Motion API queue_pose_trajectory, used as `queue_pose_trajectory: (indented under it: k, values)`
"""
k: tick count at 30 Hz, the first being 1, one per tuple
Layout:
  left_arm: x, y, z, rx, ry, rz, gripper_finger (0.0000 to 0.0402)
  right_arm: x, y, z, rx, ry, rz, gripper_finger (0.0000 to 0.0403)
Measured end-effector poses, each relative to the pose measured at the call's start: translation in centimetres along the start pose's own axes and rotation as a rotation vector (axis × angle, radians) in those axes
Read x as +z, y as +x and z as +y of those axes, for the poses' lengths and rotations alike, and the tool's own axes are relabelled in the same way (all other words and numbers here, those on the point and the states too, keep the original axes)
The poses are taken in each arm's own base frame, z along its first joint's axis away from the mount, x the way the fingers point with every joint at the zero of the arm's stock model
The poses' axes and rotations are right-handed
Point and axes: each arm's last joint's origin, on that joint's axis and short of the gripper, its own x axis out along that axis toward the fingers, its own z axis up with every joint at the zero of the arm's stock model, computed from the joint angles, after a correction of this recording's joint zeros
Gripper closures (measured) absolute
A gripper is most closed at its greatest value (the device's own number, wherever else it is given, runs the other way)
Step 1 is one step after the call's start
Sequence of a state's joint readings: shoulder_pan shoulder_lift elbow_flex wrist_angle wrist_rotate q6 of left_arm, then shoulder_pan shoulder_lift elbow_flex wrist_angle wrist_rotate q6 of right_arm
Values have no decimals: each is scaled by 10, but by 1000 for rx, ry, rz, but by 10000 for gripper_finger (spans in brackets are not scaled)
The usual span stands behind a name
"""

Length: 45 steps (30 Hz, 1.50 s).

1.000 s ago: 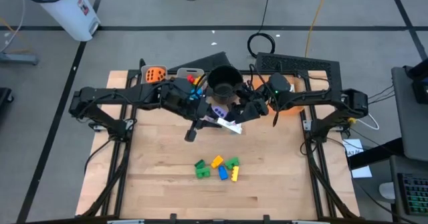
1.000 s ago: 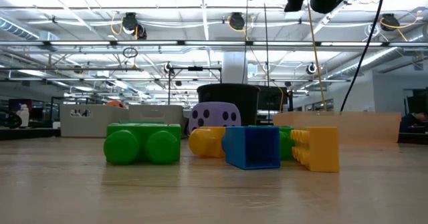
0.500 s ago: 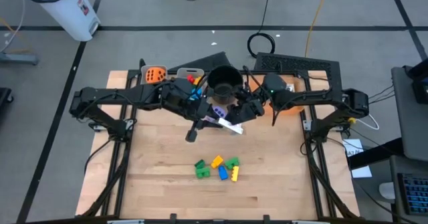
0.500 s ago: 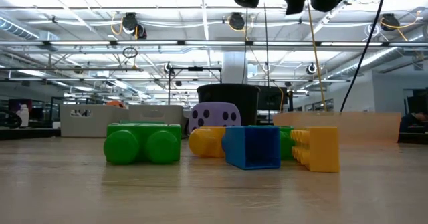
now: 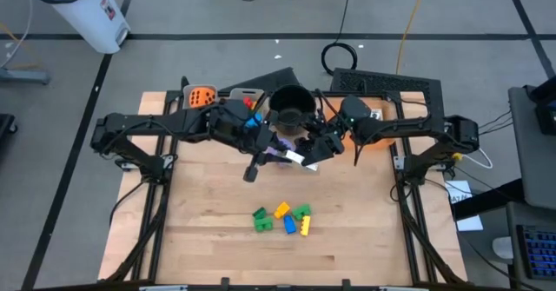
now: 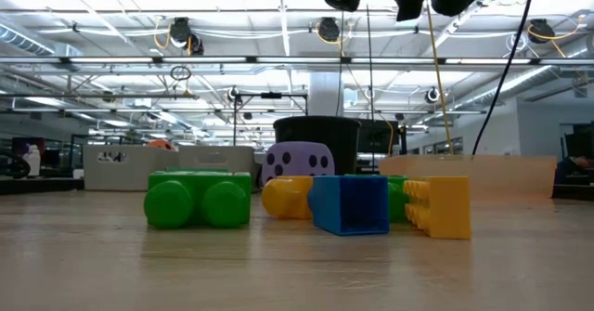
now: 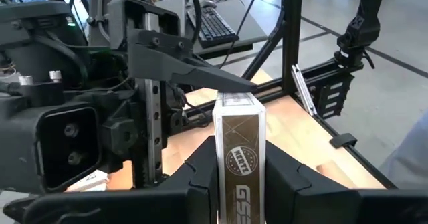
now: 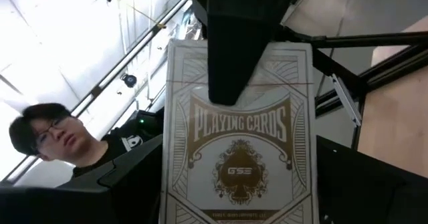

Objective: Pick & Place Toys
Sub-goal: Put the brown deck of cards into the orange bin

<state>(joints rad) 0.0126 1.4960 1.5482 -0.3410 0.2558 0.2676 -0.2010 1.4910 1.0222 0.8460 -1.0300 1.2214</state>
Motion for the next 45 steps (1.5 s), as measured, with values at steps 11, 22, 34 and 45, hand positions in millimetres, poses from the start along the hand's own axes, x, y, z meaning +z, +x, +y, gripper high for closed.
queue_pose_trajectory:
  k: [11, 22, 34, 45]
  values:
    - [0, 3, 3, 19, -34, -7, 330, -8, 11, 2, 28, -35, 35, 102]
    - [0, 7, 2, -41, -93, -31, 331, -7, 10, 3, 27, -37, 25, 114]
    - [-1, 6, 1, -97, -149, -32, 332, -7, 10, 3, 28, -13, 25, 112]
    - [0, 7, -1, -146, -196, -40, 331, -5, 10, 6, 45, -32, 16, 112]
